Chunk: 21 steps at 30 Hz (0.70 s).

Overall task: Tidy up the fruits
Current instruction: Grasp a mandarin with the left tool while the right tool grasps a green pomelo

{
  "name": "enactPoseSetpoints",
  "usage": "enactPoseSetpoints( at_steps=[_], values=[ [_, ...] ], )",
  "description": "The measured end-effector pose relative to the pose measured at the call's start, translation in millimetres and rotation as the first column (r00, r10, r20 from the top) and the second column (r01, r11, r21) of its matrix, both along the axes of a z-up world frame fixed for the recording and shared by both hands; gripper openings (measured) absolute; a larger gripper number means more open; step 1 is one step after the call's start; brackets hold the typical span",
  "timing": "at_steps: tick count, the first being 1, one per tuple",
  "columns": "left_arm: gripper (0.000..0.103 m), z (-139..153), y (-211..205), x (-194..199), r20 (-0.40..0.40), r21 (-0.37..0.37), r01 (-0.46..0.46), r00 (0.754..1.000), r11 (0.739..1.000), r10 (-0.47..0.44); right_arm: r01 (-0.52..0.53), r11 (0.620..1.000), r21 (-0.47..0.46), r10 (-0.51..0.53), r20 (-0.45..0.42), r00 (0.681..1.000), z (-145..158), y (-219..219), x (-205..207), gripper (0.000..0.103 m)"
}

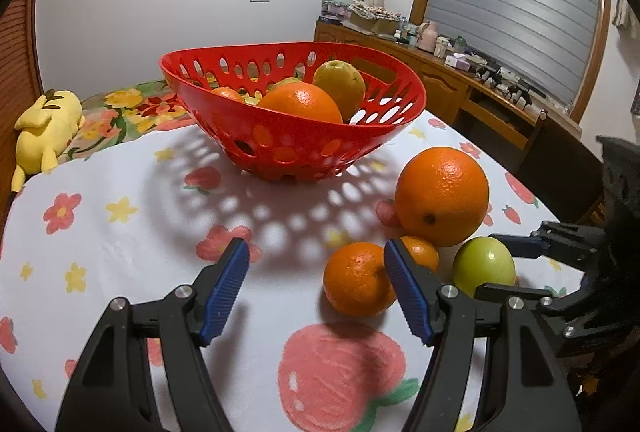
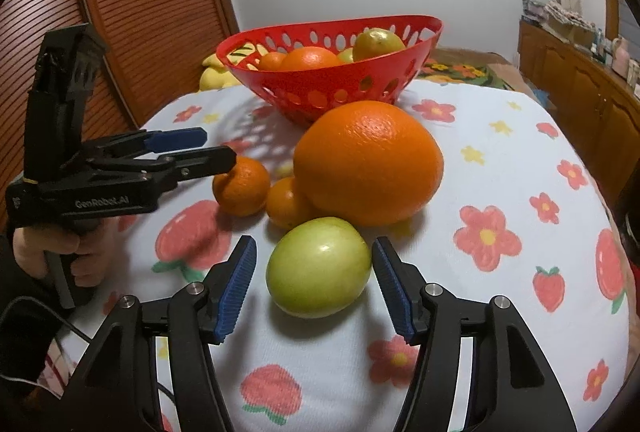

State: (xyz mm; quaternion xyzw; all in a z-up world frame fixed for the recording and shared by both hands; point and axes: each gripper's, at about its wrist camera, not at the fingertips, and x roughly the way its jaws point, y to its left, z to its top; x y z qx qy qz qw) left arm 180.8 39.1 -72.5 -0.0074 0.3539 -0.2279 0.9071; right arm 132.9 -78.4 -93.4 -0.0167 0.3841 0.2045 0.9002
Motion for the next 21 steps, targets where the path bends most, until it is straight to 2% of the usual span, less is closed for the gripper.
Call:
enactPoseSetpoints(
  at_steps=[5, 7, 14, 21],
  values=[
    [0.070, 3.7, -3.6, -2.0, 0.010, 0.008, 0.014, 1.000, 1.000, -0.014, 0.007, 1.000, 0.000, -0.007, -0.033, 0.999, -10.7, -2.1, 3.5, 0.061],
    [0.070, 4.5, -5.9, -2.0, 0.006, 0.018, 0.018, 1.000, 1.000, -0.019, -0.001, 1.000, 0.008, 0.001, -0.031, 1.000, -10.5, -1.8, 3.6, 0.057],
    [0.070, 3.7, -19.9, -3.7, -0.030, 0.064, 0.042, 0.999, 0.997, -0.040, -0.003, 1.000, -0.023, 0.003, 0.005, 1.000, -5.3, -5.3, -0.3, 0.057],
    [0.070, -4.9, -31.0, -1.3, -0.074, 0.092, 0.056, 0.996, 0.994, -0.049, 0.038, 0.999, 0.020, -0.038, -0.004, 0.999, -8.6, -29.1, 4.4, 0.057]
  ],
)
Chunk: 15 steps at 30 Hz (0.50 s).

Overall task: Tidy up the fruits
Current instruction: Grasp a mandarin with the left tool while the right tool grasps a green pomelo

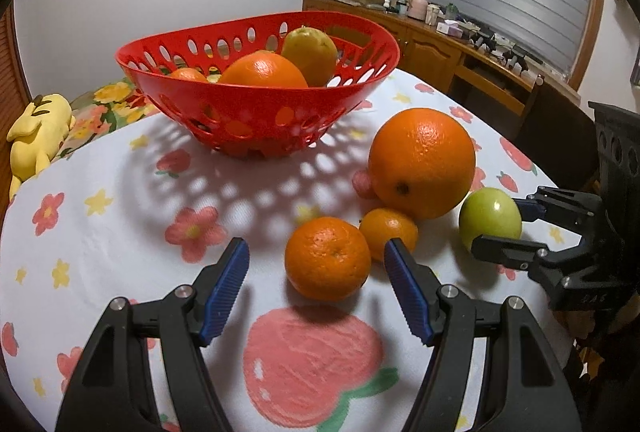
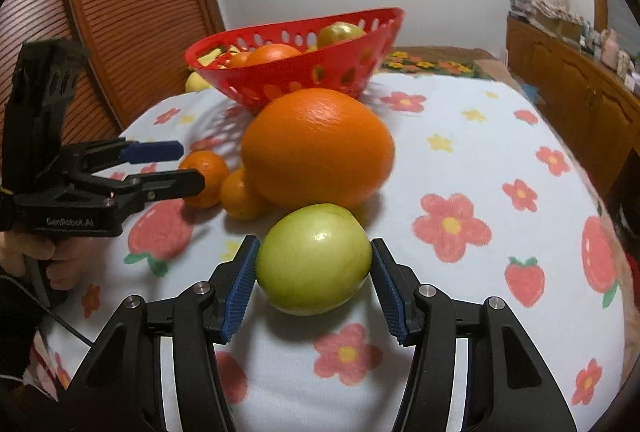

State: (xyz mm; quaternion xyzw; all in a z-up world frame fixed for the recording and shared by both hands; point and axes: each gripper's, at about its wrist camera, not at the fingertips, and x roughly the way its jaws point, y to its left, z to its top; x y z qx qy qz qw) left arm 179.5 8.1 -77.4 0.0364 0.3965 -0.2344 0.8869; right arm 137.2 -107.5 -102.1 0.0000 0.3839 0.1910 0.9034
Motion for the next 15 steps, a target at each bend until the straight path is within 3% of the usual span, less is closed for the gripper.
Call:
enactPoseSetpoints(
  at_steps=[10, 15],
  values=[
    [0.060, -10.1, 0.1, 5.5, -0.060, -0.024, -0.005, 0.998, 1.000, 0.004, 0.005, 0.999, 0.032, -0.006, 0.020, 1.000, 1.6, -4.6, -3.5, 0.057],
    [0.044, -8.7, 1.4, 5.0, -0.068, -0.055, 0.004, 0.998, 0.998, -0.008, 0.006, 0.999, 0.036, -0.007, 0.019, 1.000, 1.1, -5.9, -3.5, 0.057]
  ],
)
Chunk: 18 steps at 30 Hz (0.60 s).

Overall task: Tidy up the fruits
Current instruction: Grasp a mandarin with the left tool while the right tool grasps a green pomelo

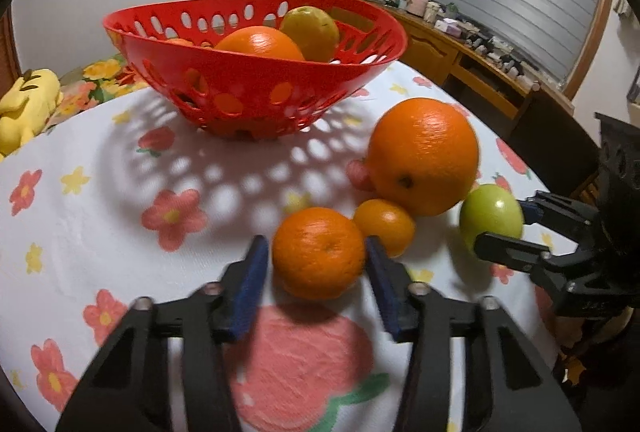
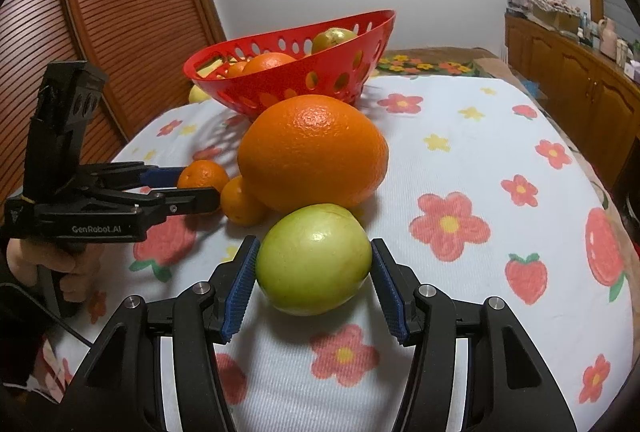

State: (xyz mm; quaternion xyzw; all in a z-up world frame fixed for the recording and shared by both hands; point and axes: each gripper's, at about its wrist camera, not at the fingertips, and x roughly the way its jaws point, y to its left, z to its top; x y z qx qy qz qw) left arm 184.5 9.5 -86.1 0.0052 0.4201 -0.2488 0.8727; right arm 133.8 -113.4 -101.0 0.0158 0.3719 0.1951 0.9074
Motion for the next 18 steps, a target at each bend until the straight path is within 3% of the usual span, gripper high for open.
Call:
enactPoseSetpoints(
  at_steps=[7, 18],
  values=[
    [0.044, 8.8, -0.2, -4.9, 0.023, -0.002, -0.026, 0.999, 1.000, 0.026, -0.004, 1.000, -0.006, 0.004, 0.001, 1.000, -0.4, 2.0, -0.7, 0.057],
    [0.044, 47.5, 13.9, -16.9, 0.113, -0.038, -0.077, 0.990, 0.996, 0.081, -0.005, 1.000, 0.005, 0.005, 0.011, 1.000, 5.0, 0.0, -3.5, 0.057]
  ],
)
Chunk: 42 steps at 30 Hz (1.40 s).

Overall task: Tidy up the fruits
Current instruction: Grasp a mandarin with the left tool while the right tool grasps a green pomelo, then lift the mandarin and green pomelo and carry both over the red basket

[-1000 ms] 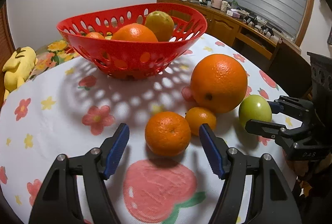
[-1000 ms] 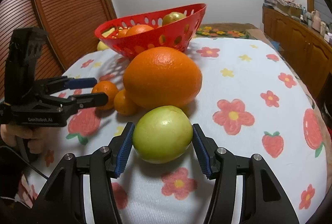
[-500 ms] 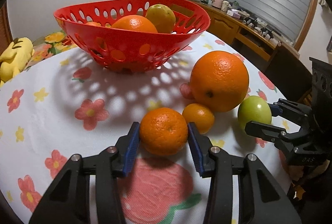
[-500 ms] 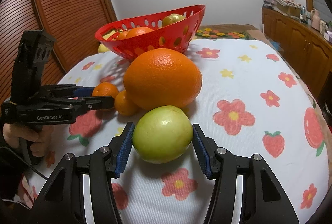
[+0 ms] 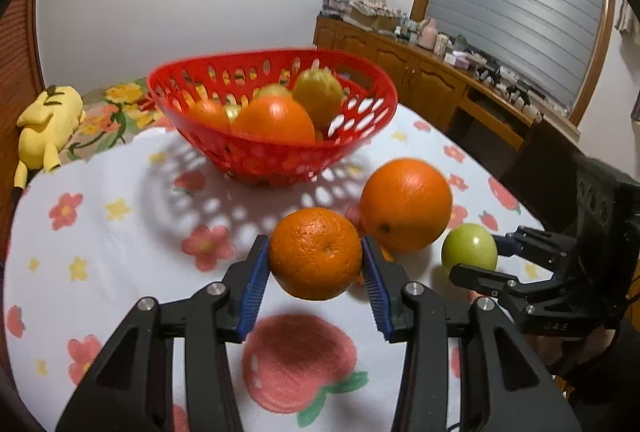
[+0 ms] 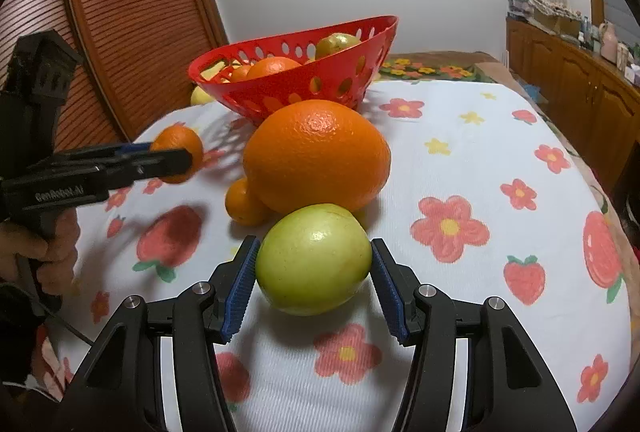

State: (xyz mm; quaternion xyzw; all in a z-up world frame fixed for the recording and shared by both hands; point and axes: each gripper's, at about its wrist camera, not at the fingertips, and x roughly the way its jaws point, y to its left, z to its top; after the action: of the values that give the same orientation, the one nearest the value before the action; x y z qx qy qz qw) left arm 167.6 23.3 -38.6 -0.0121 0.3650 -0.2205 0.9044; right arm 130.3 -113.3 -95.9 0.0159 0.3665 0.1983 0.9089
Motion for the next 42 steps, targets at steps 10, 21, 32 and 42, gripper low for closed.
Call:
enactPoseSetpoints(
  at_steps=[10, 21, 32, 42],
  values=[
    [0.044, 45.7, 6.8, -10.1, 0.110, -0.030, -0.013, 0.994, 0.999, 0.017, 0.004, 1.000, 0.019, -0.006, 0.085, 0.996, 53.9, -18.4, -3.4, 0.057],
    [0.044, 83.8, 11.5, -17.9, 0.201, -0.060, -0.008, 0.979, 0.998, 0.020, -0.020, 1.000, -0.019, 0.023, 0.202, 0.979, 114.3, -17.9, -5.3, 0.057],
    [0.044, 79.2, 15.3, -0.2, 0.199, -0.067, -0.030, 0.979, 0.997, 0.042, -0.065, 0.996, -0.053, 0.076, 0.224, 0.972, 129.8, -8.6, 16.9, 0.057],
    [0.044, 68.0, 17.1, 28.8, 0.161, -0.049, -0.098, 0.981, 0.994, 0.105, -0.156, 0.983, -0.101, 0.174, 0.207, 0.963, 128.6, 5.3, 61.5, 0.057]
  ],
)
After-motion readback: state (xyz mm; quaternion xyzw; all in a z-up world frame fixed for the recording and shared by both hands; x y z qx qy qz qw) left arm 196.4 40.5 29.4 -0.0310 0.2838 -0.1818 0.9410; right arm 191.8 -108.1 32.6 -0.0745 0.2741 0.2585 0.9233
